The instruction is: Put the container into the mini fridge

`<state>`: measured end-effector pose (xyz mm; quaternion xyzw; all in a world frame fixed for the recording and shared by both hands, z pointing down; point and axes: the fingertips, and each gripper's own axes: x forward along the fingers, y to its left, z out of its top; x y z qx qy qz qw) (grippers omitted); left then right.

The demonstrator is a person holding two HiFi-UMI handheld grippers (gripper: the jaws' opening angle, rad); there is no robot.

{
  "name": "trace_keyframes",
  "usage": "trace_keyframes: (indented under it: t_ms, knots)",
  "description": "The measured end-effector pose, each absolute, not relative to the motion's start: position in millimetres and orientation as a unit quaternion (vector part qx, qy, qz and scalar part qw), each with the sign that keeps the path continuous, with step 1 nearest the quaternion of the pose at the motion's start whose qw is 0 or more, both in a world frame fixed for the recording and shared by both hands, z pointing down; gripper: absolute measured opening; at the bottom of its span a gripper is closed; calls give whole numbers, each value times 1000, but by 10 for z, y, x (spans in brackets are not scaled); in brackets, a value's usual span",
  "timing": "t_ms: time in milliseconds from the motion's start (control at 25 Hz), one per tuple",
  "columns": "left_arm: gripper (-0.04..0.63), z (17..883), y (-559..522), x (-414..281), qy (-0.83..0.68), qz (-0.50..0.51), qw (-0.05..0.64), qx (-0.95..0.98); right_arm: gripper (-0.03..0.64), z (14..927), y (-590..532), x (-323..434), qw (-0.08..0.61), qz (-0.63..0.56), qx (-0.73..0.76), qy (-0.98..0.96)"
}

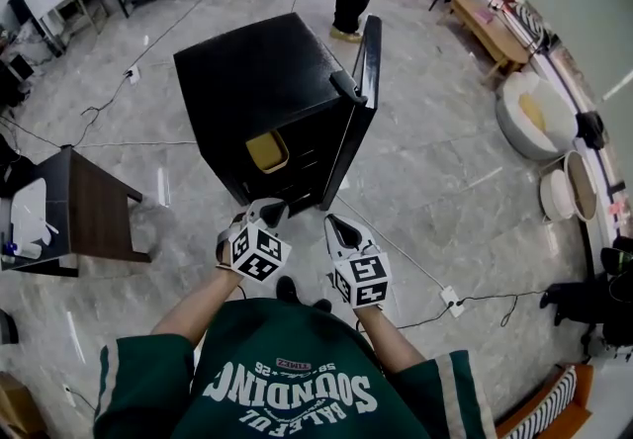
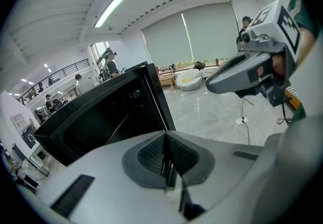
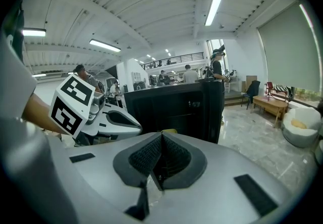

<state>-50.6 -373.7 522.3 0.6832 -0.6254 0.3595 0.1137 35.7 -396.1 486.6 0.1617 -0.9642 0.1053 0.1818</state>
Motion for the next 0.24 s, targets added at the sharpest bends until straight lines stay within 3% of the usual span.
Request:
trace_keyframes:
  t_ms: [240]
  knots:
    - [14,5232,-3778,-522,-625,360,115,683,34,4886,-3989,350,184,106,159,-964]
